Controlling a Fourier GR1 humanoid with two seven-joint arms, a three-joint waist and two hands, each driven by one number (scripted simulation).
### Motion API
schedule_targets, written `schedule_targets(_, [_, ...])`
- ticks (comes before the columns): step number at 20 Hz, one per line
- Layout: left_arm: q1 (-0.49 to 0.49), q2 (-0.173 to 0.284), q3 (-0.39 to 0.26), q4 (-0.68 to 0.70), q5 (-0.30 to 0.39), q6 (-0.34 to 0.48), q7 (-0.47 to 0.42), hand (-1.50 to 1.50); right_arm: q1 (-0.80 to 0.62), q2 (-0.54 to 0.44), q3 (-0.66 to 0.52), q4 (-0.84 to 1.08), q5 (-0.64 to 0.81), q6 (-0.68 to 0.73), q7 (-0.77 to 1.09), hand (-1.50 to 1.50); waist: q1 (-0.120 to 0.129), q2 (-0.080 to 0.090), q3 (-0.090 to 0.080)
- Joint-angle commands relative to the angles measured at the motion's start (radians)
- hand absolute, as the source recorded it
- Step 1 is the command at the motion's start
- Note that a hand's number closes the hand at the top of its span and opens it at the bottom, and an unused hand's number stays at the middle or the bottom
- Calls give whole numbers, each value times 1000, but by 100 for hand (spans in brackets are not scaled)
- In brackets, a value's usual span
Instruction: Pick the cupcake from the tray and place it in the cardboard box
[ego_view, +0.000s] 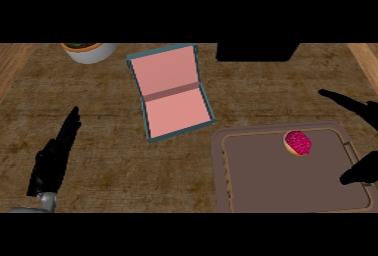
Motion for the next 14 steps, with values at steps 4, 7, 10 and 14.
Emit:
schedule_targets(4, [-5, 3, 78, -4, 1, -68, 8, 0, 36, 101, 0, -25, 112, 27, 85, -150, 0, 0, 0])
schedule_targets(7, [-46, -70, 44, 41, -72, -46, 29, 0, 88, 97, -67, -23, 152, 70, 12, -150, -4, 0, 1])
schedule_targets(10, [5, -72, 66, -20, -91, -68, 20, 0, 41, 170, -69, 9, 208, 90, 34, -150, 1, 1, 1])
schedule_targets(14, [-106, -78, 97, 14, -106, -75, 114, 0, 53, 183, -89, 16, 233, 109, -20, -150, -2, 1, 1])
